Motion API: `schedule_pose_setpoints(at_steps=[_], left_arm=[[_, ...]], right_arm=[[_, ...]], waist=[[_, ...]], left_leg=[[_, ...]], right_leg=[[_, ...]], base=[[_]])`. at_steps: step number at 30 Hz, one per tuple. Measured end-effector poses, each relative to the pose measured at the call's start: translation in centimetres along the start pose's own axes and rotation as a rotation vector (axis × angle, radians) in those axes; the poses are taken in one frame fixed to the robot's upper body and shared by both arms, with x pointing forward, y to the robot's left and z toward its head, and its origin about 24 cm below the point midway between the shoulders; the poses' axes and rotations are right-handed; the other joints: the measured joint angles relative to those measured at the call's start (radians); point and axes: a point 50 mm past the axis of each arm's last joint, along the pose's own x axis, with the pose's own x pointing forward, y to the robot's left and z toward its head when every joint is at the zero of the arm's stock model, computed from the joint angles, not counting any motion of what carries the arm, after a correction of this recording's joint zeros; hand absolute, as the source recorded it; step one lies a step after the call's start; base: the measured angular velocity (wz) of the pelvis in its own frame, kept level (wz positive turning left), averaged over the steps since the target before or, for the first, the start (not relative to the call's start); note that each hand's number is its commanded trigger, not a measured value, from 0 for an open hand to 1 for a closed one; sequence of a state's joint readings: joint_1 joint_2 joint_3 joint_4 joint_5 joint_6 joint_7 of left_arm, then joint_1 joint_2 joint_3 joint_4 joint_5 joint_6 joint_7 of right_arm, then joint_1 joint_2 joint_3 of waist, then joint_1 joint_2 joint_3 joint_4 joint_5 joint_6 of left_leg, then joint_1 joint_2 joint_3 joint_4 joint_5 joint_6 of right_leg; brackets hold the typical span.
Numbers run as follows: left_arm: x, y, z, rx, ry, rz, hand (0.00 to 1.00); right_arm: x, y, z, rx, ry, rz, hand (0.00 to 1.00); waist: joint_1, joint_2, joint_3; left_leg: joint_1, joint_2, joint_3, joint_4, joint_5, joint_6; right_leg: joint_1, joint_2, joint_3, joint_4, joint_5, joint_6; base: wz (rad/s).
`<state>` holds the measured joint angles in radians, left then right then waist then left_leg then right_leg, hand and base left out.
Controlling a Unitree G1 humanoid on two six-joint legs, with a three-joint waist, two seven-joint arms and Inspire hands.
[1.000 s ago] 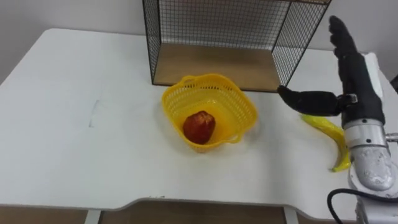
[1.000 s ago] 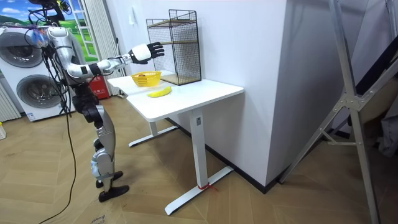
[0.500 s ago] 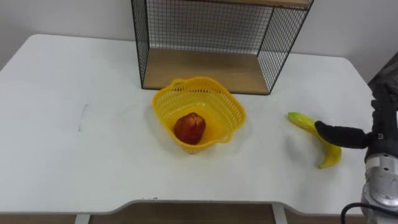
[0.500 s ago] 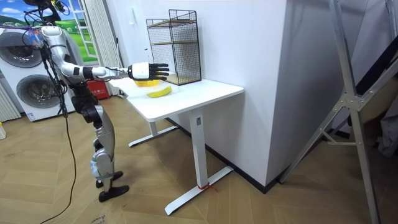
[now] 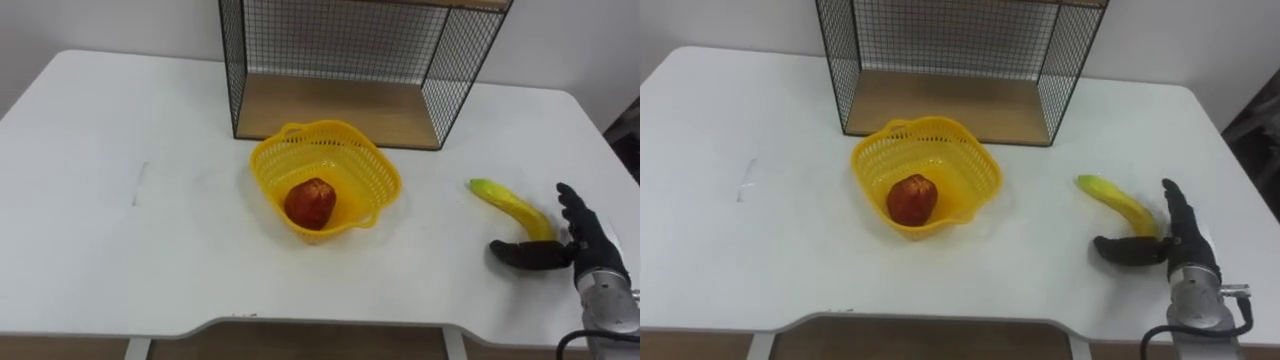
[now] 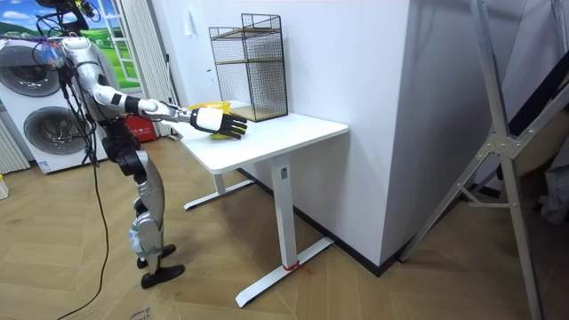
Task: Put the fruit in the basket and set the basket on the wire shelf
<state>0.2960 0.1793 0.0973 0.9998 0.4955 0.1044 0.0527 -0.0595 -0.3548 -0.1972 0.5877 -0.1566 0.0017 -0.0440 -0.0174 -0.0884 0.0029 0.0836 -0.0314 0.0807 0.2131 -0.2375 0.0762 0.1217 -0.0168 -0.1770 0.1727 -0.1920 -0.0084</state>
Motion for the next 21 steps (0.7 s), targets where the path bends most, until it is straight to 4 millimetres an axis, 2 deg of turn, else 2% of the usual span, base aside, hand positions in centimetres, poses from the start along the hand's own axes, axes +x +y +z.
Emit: schedule_pose_setpoints(at_steps=[3, 4, 5, 6, 7, 21], left_arm=[[0.1, 0.4, 0.3, 0.003, -0.007, 0.004, 0.0], [0.1, 0.4, 0.3, 0.003, -0.007, 0.003, 0.0], [0.1, 0.4, 0.3, 0.003, -0.007, 0.003, 0.0], [0.1, 0.4, 0.3, 0.004, -0.008, 0.0, 0.0], [0.1, 0.5, 0.4, 0.005, -0.009, -0.002, 0.0], [0.2, 0.9, 0.3, 0.01, 0.015, 0.01, 0.0]], right_arm=[[0.0, 0.3, -0.4, -0.009, 0.019, 0.037, 0.0], [0.0, 0.4, -0.6, -0.01, 0.027, 0.052, 0.27], [0.0, 0.5, -0.6, -0.011, 0.028, 0.057, 0.69], [0.0, 0.6, -0.6, -0.015, 0.028, 0.064, 0.9], [0.0, 0.6, -0.6, -0.019, 0.028, 0.065, 1.0], [0.2, -0.8, -1.2, -0.177, 0.061, -0.011, 1.0]], waist=[[0.004, -0.012, -0.0008], [0.006, -0.015, -0.0029], [0.006, -0.016, -0.0031], [0.008, -0.016, -0.0031], [0.011, -0.016, -0.003], [0.027, -0.015, -0.0036]], left_leg=[[0.0, 0.0, 0.0, 0.001, 0.0, 0.0], [0.001, 0.0, 0.0, 0.001, 0.0, 0.0], [0.001, -0.001, 0.0, 0.001, 0.0, 0.0], [0.001, -0.001, 0.0, 0.001, 0.0, 0.0], [0.0, -0.001, -0.001, 0.002, 0.0, 0.0], [-0.002, 0.001, -0.02, 0.009, 0.0, -0.001]], right_leg=[[0.0, 0.002, 0.003, 0.0, 0.0, 0.0], [0.0, 0.002, 0.004, 0.0, 0.0, 0.0], [0.0, 0.002, 0.004, 0.0, 0.0, 0.0], [0.001, 0.002, 0.002, 0.0, 0.001, 0.0], [0.002, 0.002, 0.0, 0.0, 0.002, 0.0], [0.009, 0.001, -0.017, -0.001, 0.004, -0.003]], base=[[0.0], [0.0], [0.0], [0.0], [0.0], [0.04]])
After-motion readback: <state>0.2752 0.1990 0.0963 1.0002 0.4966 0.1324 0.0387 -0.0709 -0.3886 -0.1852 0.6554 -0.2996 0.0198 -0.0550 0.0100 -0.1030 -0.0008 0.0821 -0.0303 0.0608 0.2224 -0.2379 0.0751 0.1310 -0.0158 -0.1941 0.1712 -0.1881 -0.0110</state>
